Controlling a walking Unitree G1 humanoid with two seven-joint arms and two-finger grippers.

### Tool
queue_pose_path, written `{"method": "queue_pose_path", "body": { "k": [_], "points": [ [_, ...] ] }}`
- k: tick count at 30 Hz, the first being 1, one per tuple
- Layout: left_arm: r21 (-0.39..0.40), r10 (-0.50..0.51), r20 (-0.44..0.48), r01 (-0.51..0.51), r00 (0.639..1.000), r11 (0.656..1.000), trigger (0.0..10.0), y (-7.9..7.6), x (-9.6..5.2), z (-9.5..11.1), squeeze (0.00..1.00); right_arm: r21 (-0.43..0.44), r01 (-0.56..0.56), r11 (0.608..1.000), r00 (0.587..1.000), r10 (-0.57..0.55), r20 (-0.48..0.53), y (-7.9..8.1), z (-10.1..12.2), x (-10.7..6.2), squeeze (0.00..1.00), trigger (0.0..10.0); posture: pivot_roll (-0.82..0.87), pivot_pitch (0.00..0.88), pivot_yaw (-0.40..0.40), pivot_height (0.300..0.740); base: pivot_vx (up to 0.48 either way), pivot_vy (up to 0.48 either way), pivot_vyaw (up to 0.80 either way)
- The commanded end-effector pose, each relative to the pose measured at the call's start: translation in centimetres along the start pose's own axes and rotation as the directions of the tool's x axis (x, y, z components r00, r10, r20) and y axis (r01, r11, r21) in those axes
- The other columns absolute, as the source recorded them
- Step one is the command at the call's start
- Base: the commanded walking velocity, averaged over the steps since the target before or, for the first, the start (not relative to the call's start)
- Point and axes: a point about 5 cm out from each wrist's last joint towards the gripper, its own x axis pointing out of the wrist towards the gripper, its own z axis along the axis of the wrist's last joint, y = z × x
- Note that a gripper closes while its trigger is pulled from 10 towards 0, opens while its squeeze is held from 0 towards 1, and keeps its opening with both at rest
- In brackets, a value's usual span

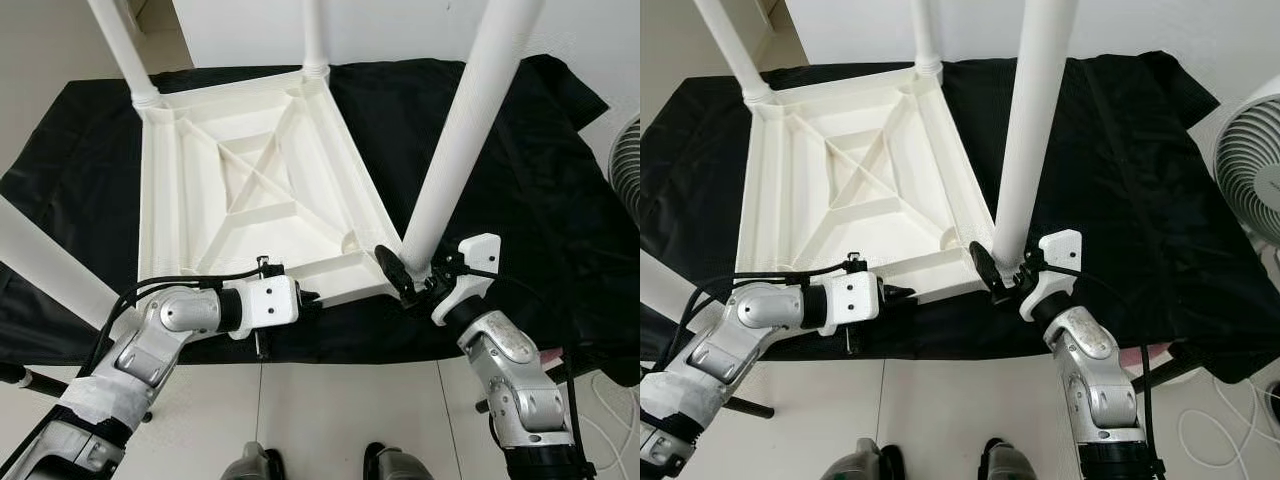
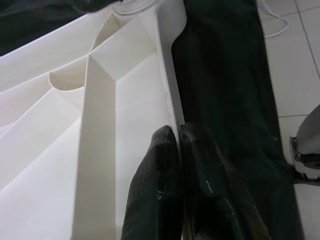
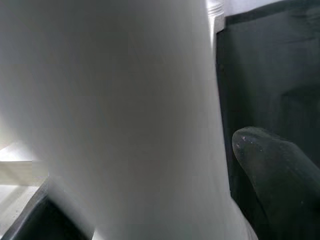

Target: Building children table

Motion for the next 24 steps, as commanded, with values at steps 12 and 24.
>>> {"method": "queue_pose_path", "body": {
  "k": [12,24],
  "points": [
    [0.099,0.037,-0.169,-0.02,0.985,0.995,10.0,1.8,0.3,-3.9,0.0,-0.007,-0.025,1.0,1.0,0.025,0.0,0.5,-0.1,0.2,0.0,10.0,-0.13,0.168,0.118,0.74,0.0,0.0,0.0],
    [0.133,0.17,-0.291,-0.136,0.942,0.982,10.0,5.5,-1.6,-5.4,0.0,0.009,-0.046,0.999,0.999,0.046,0.025,1.3,0.3,0.7,0.0,10.0,-0.13,0.163,0.11,0.74,0.0,0.0,0.0]
  ]
}}
